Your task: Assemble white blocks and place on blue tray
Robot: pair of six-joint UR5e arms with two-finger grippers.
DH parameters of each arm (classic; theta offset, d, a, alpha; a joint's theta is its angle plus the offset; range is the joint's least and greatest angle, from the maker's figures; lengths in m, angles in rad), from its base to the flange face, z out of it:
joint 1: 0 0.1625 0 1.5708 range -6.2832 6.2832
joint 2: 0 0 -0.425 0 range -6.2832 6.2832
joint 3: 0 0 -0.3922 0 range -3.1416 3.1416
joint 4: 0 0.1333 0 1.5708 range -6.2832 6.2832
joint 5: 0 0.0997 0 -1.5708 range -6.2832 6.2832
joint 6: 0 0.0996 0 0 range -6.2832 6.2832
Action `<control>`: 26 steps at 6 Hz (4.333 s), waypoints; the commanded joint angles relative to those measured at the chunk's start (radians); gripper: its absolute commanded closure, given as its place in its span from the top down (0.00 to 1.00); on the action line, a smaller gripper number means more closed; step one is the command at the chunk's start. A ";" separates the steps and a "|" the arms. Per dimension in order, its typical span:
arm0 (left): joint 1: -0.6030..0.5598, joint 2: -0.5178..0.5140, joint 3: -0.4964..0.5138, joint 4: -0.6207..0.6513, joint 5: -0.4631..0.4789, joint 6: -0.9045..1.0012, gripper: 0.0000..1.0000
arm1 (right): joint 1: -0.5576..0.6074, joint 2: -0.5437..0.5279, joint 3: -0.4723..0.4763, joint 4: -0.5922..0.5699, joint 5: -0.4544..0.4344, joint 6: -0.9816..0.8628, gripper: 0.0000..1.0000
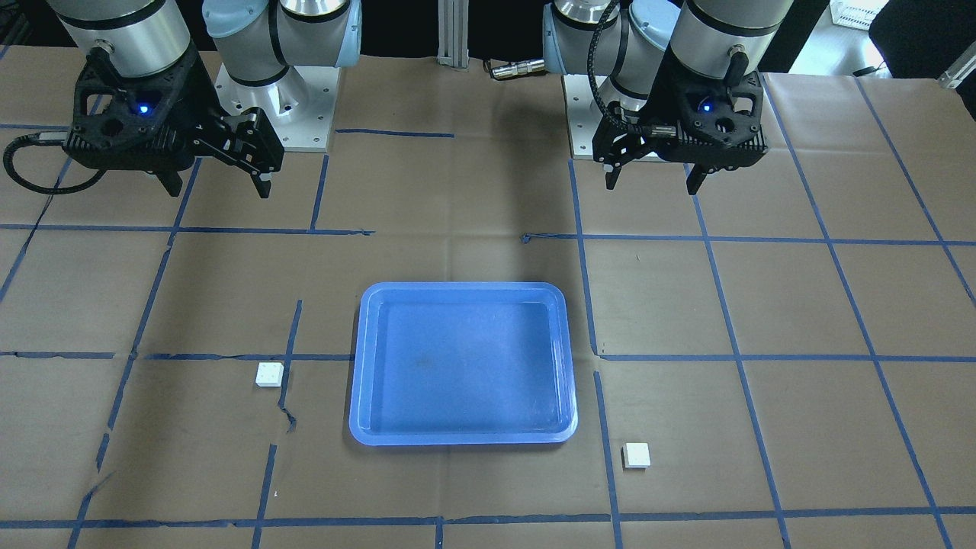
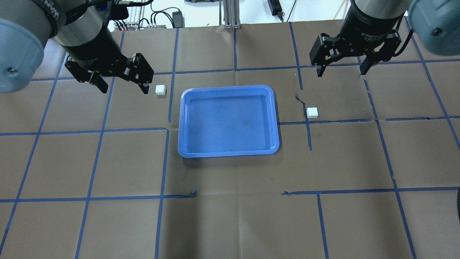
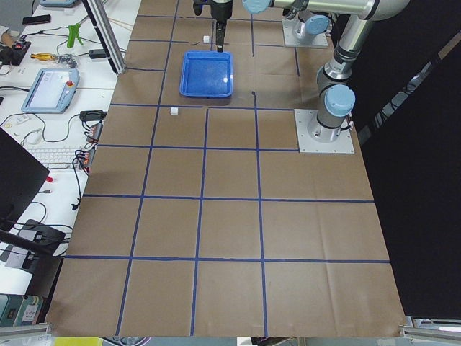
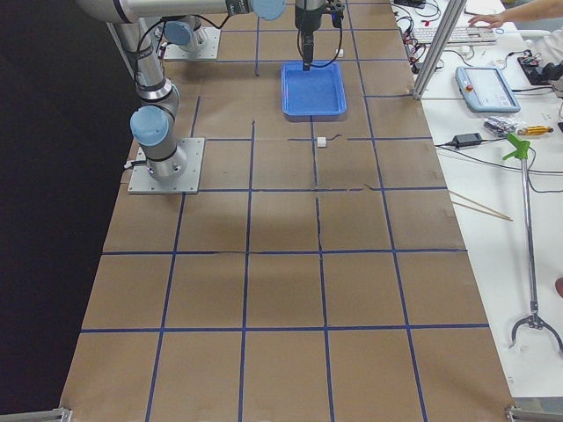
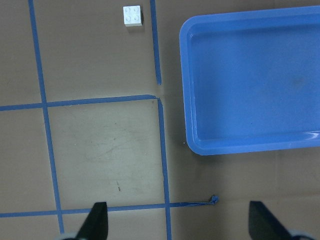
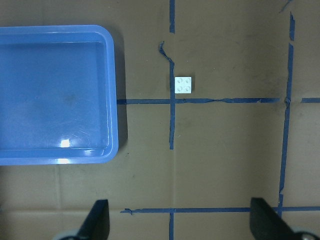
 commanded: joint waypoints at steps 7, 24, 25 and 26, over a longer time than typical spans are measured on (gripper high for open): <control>0.060 -0.172 -0.031 0.155 -0.005 0.027 0.99 | -0.003 -0.003 0.000 0.024 0.003 -0.002 1.00; -0.025 -0.510 -0.058 0.844 -0.008 0.428 0.01 | -0.290 0.288 0.371 -0.541 0.483 -1.901 0.99; -0.131 -0.513 -0.087 0.839 -0.002 0.575 0.01 | -0.290 0.348 0.373 -0.584 0.489 -1.920 0.99; -0.226 -0.531 -0.124 0.810 0.006 0.698 0.01 | -0.291 0.385 0.373 -0.589 0.488 -1.928 1.00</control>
